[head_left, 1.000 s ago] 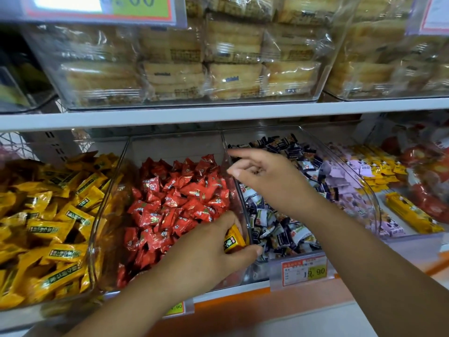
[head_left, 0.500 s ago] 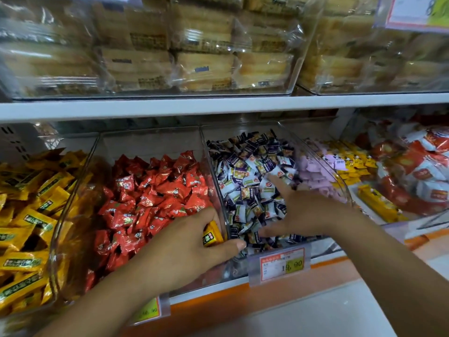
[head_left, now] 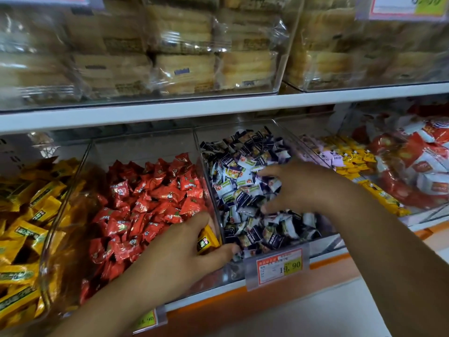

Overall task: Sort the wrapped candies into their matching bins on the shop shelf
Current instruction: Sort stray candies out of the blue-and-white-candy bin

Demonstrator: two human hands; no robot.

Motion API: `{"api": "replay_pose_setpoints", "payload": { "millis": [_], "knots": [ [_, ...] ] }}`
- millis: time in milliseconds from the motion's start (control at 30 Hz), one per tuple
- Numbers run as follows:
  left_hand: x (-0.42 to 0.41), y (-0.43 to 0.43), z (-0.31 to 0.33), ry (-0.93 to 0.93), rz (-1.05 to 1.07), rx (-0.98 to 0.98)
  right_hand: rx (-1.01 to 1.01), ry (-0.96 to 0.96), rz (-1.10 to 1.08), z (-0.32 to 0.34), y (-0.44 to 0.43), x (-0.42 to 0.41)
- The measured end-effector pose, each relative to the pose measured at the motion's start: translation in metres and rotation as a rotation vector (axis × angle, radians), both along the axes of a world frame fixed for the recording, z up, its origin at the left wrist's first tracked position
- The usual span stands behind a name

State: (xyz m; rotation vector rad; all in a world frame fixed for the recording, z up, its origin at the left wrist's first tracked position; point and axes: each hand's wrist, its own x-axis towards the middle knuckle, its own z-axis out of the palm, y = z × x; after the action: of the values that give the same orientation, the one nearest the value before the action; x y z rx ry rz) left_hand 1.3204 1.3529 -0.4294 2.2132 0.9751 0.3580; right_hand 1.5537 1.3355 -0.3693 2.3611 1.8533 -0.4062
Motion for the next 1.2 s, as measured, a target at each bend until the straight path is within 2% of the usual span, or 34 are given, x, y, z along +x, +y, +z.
{"api": "replay_pose_setpoints", "payload": {
  "millis": [33, 100, 167, 300, 433, 667, 800, 1000, 1100, 1200],
  "knots": [
    [0.0, 0.0, 0.0, 0.003, 0.002, -0.003, 0.1, 0.023, 0.07, 0.004, 0.002, -0.007],
    [0.0, 0.0, 0.001, -0.005, 0.002, -0.015, 0.237, 0.282, 0.201, -0.003, 0.012, -0.023],
    [-0.001, 0.0, 0.002, -0.024, 0.006, -0.044, 0.229, 0.355, 0.28, -0.032, 0.028, -0.037],
    [0.001, -0.002, 0.005, -0.054, 0.019, -0.09, 0.222, 0.185, 0.255, -0.083, 0.051, -0.033],
    [0.001, -0.003, 0.005, -0.039, 0.03, -0.102, 0.09, 0.021, 0.339, -0.085, 0.056, -0.031],
    [0.0, -0.002, 0.002, -0.045, 0.029, -0.127, 0.318, -0.021, 0.385, -0.081, 0.054, -0.039],
    [0.0, -0.002, 0.003, -0.04, 0.03, -0.123, 0.295, 0.121, 0.352, -0.078, 0.053, -0.029],
    [0.001, -0.001, 0.003, -0.04, 0.024, -0.121, 0.304, 0.484, 0.227, -0.053, 0.03, -0.007],
    [0.001, -0.001, 0.002, -0.024, 0.018, -0.126, 0.355, 0.548, 0.155, -0.049, 0.019, 0.004],
    [0.001, -0.001, 0.002, -0.014, 0.02, -0.112, 0.373, 0.522, 0.119, -0.045, 0.015, 0.009]
  ]
}}
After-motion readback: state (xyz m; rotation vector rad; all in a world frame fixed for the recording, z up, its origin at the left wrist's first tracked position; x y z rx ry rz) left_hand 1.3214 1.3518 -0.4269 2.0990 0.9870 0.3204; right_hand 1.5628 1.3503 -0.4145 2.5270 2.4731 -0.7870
